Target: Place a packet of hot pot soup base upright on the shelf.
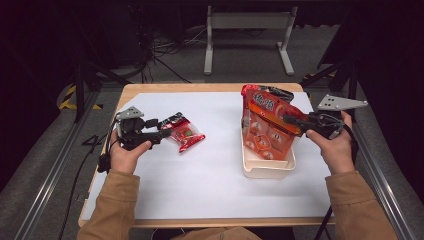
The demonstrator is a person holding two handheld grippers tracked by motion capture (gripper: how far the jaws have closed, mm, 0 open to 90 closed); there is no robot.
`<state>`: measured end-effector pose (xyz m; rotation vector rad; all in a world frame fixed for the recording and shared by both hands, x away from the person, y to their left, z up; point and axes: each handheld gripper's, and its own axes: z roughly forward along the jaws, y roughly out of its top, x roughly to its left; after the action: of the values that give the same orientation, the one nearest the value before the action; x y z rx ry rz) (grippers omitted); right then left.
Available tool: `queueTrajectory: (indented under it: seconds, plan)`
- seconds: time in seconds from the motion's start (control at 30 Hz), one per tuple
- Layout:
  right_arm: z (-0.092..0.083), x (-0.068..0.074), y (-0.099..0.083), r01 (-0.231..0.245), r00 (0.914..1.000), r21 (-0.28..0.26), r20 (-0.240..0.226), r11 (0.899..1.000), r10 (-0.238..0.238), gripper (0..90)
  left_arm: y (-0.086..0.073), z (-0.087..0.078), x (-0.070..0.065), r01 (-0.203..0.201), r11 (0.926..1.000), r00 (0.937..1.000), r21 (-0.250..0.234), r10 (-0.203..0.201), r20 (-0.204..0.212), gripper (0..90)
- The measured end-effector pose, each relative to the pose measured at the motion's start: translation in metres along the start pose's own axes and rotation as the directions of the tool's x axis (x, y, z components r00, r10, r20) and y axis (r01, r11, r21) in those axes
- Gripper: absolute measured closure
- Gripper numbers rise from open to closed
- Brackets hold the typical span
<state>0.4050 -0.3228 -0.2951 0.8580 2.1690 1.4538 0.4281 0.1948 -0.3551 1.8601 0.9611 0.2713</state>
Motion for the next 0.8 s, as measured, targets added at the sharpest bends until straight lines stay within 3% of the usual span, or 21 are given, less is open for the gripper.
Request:
queueTrajectory:
  seconds: [0.4, 0.5, 0.57, 0.8]
  plan:
    - [-0.010, 0.002, -0.001, -0.033, 0.9989, -0.087, 0.030, 0.996, 0.036, 46.7, -0.001, 0.003, 0.007, 0.009, 1.0000, 0.9998, 0.003, -0.009, -0.017, 28.2]
    - [-0.013, 0.002, -0.004, -0.034, 0.9986, -0.102, 0.037, 0.994, 0.038, 42.5, -0.001, 0.004, 0.007, 0.008, 1.0000, 0.9997, 0.004, -0.007, -0.022, 27.7]
    - [-0.016, 0.001, -0.007, -0.076, 0.9965, -0.110, 0.026, 0.991, 0.080, 39.0, -0.001, 0.003, 0.008, 0.003, 1.0000, 0.9995, 0.001, -0.003, -0.030, 27.5]
    - [-0.031, 0.005, -0.011, -0.072, 0.9959, -0.138, 0.044, 0.988, 0.079, 31.5, -0.001, 0.001, 0.013, 0.010, 0.9999, 0.9981, -0.001, -0.010, -0.061, 26.6]
